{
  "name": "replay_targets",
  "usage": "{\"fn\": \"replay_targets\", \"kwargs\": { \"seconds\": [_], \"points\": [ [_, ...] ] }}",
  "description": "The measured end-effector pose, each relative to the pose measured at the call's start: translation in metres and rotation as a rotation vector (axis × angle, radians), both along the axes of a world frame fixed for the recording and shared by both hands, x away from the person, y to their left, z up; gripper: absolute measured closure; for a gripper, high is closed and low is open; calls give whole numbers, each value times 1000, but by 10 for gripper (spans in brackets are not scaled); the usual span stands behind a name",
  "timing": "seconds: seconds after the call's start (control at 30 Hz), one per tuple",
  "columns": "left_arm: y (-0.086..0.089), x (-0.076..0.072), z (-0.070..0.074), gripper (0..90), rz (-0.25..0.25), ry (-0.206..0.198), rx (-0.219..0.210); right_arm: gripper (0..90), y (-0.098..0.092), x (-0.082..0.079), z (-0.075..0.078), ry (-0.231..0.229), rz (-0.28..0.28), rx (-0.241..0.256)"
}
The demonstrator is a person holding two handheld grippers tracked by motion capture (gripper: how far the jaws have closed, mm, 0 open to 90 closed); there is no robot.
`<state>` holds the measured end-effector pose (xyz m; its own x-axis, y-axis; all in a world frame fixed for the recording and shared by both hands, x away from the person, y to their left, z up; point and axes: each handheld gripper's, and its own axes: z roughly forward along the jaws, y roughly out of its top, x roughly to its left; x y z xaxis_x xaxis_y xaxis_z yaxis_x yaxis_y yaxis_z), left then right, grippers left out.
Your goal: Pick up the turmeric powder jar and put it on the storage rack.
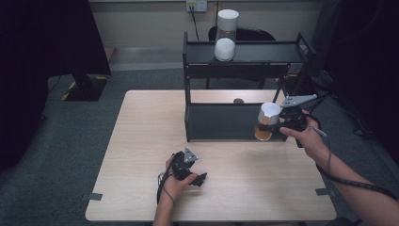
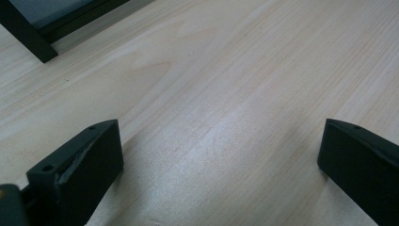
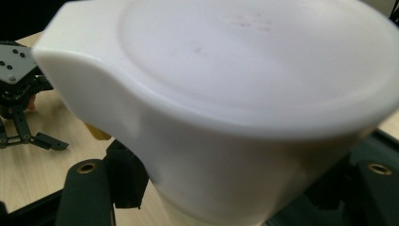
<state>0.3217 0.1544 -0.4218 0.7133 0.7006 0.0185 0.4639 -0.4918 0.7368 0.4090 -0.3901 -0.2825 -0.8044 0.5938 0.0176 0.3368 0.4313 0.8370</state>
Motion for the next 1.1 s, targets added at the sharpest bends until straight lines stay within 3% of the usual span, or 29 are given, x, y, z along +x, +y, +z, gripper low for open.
{"fn": "replay_targets", "kwargs": {
  "seconds": [0.33,0.83,1.1],
  "points": [
    [0,0,0,0,0,1,0,306,5,6,31,-24,-1,-32],
    [0,0,0,0,0,0,1,306,7,18,72,-36,-7,-9],
    [0,0,0,0,1,-1,-3,306,9,24,92,-52,-11,-30]
  ]
}}
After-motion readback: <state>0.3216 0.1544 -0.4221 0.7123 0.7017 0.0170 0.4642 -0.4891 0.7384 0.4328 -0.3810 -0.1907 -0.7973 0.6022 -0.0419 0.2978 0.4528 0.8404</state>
